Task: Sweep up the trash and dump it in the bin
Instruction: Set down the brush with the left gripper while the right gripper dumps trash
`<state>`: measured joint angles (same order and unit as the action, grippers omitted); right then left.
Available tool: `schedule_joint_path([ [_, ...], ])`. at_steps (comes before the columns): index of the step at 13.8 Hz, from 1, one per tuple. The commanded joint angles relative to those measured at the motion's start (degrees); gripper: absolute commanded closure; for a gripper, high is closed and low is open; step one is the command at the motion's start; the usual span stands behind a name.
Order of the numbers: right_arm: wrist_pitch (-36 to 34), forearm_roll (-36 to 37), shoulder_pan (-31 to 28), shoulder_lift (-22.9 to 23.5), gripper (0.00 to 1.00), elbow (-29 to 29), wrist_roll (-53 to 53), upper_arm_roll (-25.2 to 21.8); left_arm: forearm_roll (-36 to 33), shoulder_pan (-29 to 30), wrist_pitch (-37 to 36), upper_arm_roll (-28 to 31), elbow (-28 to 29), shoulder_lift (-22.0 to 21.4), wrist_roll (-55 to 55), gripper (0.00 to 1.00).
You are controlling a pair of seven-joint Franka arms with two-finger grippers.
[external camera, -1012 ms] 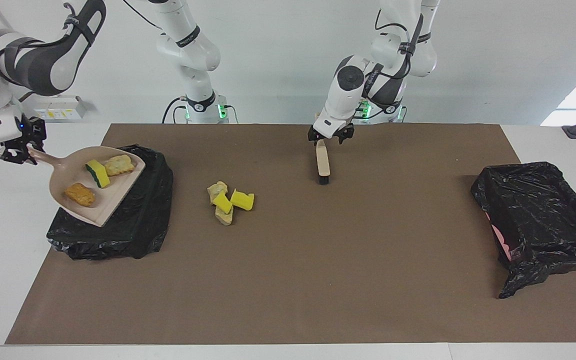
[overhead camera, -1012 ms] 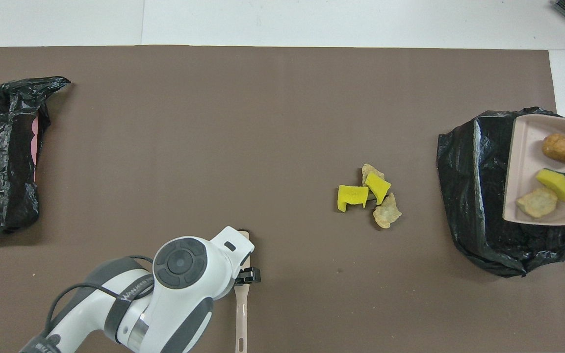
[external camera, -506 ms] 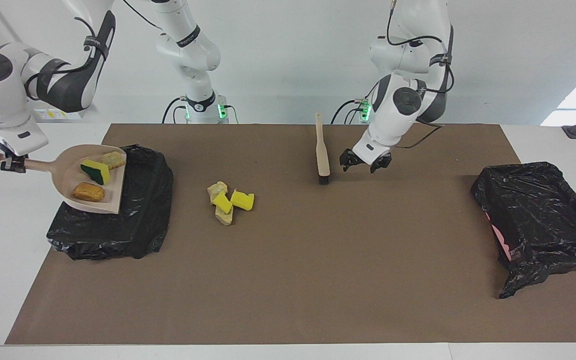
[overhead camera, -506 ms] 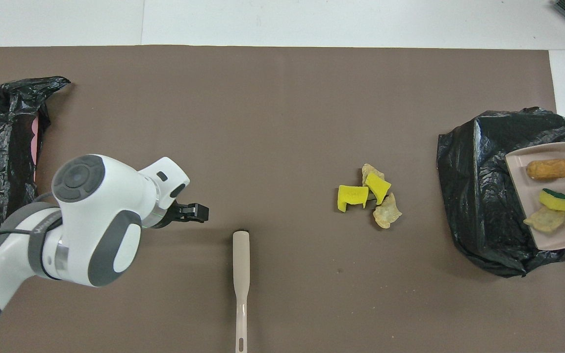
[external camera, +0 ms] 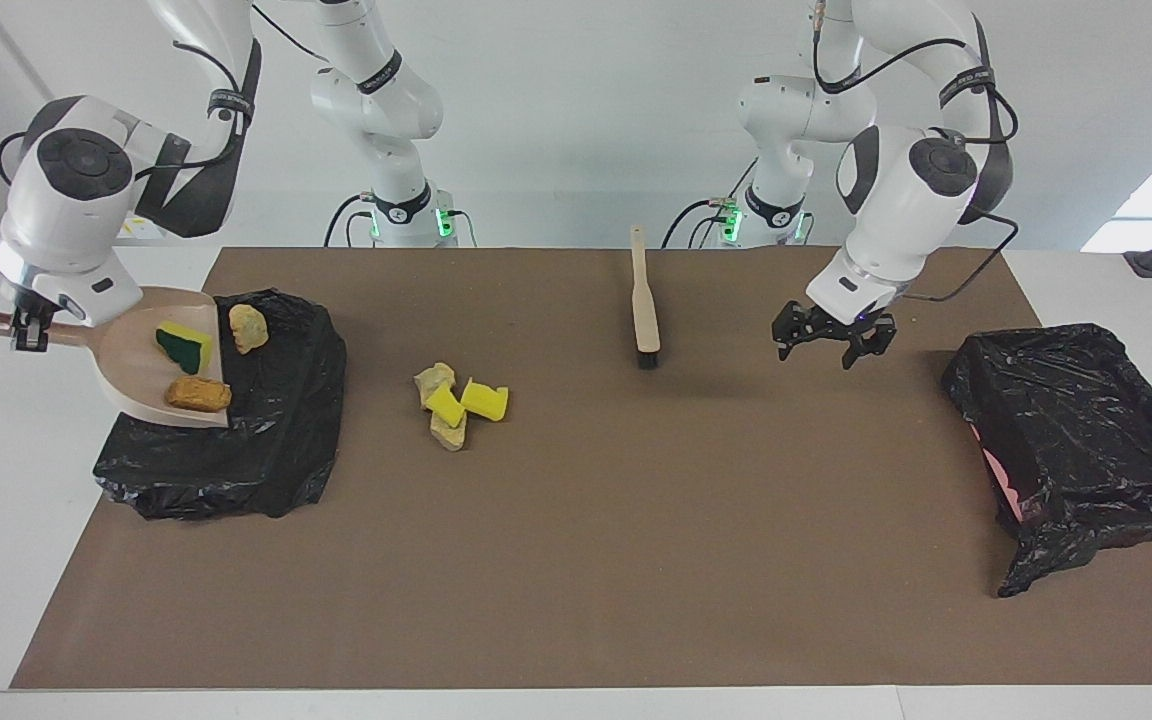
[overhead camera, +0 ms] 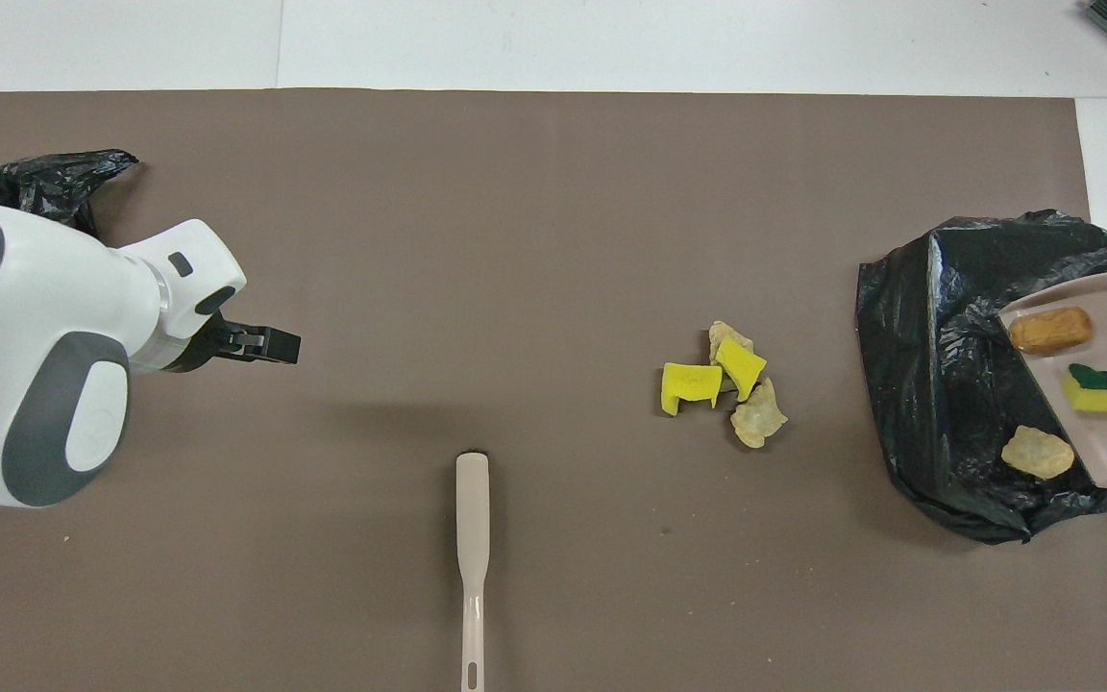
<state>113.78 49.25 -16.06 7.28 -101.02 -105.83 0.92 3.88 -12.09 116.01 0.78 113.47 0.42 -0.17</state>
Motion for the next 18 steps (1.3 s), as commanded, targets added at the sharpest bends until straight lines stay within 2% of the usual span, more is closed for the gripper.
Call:
schedule_joint_path([
  [1, -1.4, 5.8, 1.6, -2.4, 1.00, -2.4, 3.2, 0.1, -0.9, 3.4, -1.4, -0.6, -1.1, 0.6, 0.8, 0.00],
  [8, -4.8, 14.5, 4.2, -5.4, 1.00, -7.0, 12.8, 0.1, -0.9, 7.4, -1.3, -0.7, -1.1, 0.7, 0.7, 0.00],
  [11, -10.0, 16.5, 7.2, -5.5, 1.00, -6.3, 13.4, 0.1, -0.9, 7.3, -1.3, -0.7, -1.1, 0.7, 0.7, 0.00],
  [13, -12.1, 20.5, 9.9, -6.0, 1.00, -5.9, 15.2, 0.3, -0.9, 7.4, -1.3, -0.7, -1.1, 0.7, 0.7, 0.00],
  [18, -13.3, 22.9, 11.6, -8.6, 1.00, -9.5, 19.7, 0.3, -0.9, 7.4, -1.3, -0.7, -1.1, 0.7, 0.7, 0.00],
])
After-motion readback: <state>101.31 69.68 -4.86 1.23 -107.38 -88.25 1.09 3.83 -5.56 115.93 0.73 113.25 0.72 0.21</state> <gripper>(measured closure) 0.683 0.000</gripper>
